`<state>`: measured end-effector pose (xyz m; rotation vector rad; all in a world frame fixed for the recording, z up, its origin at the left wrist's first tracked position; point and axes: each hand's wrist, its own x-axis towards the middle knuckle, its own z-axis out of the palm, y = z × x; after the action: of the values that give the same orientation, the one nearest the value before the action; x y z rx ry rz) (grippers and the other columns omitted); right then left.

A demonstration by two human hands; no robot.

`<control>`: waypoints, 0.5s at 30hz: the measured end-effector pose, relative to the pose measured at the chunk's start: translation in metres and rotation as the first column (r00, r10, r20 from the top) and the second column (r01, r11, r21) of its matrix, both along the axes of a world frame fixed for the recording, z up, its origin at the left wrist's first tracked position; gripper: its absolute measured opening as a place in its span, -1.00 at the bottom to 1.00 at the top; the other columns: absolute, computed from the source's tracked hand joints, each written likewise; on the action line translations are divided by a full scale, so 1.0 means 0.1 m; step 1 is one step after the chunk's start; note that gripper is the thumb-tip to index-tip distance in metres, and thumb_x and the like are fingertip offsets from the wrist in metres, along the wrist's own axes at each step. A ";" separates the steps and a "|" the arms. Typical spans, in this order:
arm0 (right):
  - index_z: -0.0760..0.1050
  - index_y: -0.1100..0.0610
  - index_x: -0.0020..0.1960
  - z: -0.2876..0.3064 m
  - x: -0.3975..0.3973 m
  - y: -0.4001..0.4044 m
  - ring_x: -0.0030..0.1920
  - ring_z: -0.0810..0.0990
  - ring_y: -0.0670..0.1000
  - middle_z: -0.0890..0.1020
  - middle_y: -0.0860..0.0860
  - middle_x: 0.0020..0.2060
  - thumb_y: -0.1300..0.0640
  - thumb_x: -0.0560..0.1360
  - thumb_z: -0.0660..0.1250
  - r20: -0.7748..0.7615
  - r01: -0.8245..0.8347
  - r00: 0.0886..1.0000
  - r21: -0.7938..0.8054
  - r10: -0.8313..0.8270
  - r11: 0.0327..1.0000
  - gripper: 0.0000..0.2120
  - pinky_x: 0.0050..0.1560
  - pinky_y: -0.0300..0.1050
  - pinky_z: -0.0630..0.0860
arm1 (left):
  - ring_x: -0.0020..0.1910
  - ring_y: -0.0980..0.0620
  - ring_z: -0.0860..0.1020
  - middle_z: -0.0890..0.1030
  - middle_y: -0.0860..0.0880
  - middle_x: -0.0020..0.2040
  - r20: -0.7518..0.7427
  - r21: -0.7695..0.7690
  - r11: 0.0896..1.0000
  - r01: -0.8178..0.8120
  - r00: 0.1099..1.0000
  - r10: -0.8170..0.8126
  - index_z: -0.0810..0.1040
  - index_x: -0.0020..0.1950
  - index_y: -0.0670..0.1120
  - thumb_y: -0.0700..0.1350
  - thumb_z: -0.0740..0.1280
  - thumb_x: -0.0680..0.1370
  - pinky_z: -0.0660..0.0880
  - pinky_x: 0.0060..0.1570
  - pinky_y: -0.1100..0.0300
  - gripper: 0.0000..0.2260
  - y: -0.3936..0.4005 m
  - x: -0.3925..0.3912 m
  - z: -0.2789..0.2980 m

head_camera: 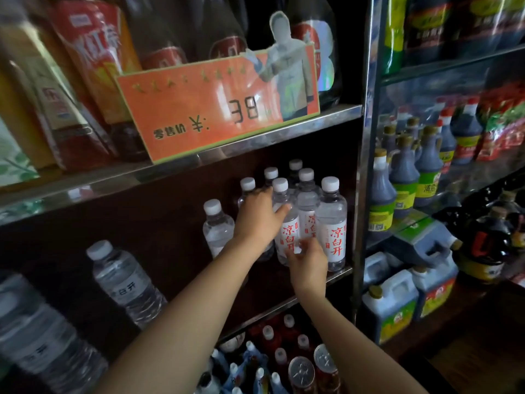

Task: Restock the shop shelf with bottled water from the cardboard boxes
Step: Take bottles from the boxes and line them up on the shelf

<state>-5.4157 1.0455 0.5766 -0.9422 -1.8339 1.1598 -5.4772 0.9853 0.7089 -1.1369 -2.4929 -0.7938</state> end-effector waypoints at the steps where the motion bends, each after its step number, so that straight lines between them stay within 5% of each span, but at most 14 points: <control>1: 0.47 0.15 0.12 0.04 0.05 -0.02 -0.16 0.55 -0.11 0.59 0.01 0.06 0.11 0.46 0.43 -0.012 -0.017 1.000 0.001 0.017 1.000 -0.72 0.04 -0.07 0.54 | 0.21 -0.10 0.52 0.57 -0.14 0.21 0.028 0.021 1.000 -0.001 1.000 0.001 0.47 0.32 -0.15 0.04 0.33 0.53 0.43 0.13 0.11 -0.58 -0.06 0.06 0.03; 8: 0.44 0.12 0.25 0.38 0.49 -0.30 0.09 0.59 0.08 0.59 0.04 0.11 -0.04 0.45 0.41 0.169 -0.227 0.965 0.151 0.201 0.962 -0.56 0.08 -0.04 0.52 | 0.28 -0.03 0.48 0.52 -0.05 0.30 0.110 -0.129 0.984 0.121 0.988 -0.107 0.43 0.36 -0.04 0.10 0.25 0.56 0.44 0.21 0.11 -0.59 -0.87 0.40 -0.07; 15: 0.45 0.14 0.25 0.61 0.91 -1.10 0.16 0.54 0.17 0.55 0.12 0.16 -0.01 0.50 0.35 0.473 -0.530 0.817 0.390 0.330 0.753 -0.61 0.05 -0.04 0.48 | 0.34 -0.04 0.42 0.42 -0.01 0.39 0.034 -0.459 0.888 -0.013 0.999 0.032 0.34 0.43 0.02 0.21 0.09 0.59 0.41 0.28 0.05 -0.53 -2.44 0.81 -0.32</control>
<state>-5.3251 0.9356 0.6381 -0.4399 -2.6143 0.6890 -5.3964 0.7416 0.6767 -1.2363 -2.8096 -0.2150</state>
